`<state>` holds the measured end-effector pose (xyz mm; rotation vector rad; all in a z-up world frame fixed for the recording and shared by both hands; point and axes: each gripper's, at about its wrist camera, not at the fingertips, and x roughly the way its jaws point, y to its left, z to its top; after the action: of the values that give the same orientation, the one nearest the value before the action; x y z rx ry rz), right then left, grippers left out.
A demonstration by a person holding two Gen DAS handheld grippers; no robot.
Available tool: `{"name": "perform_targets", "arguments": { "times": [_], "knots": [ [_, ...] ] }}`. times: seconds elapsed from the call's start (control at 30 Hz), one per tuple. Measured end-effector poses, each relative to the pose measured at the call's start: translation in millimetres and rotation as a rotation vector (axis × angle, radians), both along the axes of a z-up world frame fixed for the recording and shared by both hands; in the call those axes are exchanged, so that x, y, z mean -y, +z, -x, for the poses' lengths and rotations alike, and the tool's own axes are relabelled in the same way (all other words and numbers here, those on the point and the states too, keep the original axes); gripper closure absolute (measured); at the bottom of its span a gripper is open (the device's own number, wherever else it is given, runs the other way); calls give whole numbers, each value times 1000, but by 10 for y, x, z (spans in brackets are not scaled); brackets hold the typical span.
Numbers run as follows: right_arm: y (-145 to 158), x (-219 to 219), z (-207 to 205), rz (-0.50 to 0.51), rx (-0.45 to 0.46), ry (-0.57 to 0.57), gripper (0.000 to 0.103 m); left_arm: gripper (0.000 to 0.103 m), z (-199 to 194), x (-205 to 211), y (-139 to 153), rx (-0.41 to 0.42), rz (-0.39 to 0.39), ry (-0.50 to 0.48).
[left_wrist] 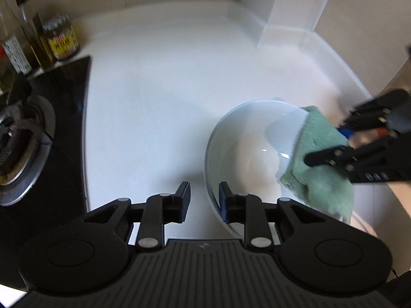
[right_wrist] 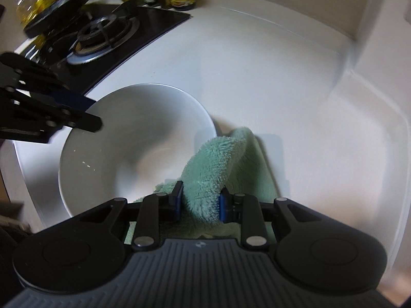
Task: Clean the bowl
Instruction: 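Hold the bowl with the left gripper while the right gripper wipes the towel inside it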
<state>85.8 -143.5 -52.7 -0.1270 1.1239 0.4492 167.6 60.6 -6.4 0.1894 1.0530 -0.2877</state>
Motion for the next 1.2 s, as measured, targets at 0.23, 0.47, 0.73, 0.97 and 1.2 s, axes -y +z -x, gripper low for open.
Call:
{"name": "perform_targets", "arguments": {
  "times": [0.23, 0.47, 0.73, 0.97, 1.2],
  "knots": [
    [-2, -124, -162, 69, -101, 195, 74, 87, -118, 117, -83, -29, -100, -175],
    [35, -505, -478, 292, 33, 550, 74, 86, -210, 167, -103, -40, -141, -325],
    [-12, -576, -616, 201, 93, 591, 80, 86, -249, 75, -70, -28, -48, -269],
    [-7, -213, -370, 100, 64, 176, 84, 84, -61, -42, -66, -38, 35, -38],
    [9, -155, 44, 111, -21, 117, 79, 92, -207, -70, -143, -49, -15, -192]
  ]
}}
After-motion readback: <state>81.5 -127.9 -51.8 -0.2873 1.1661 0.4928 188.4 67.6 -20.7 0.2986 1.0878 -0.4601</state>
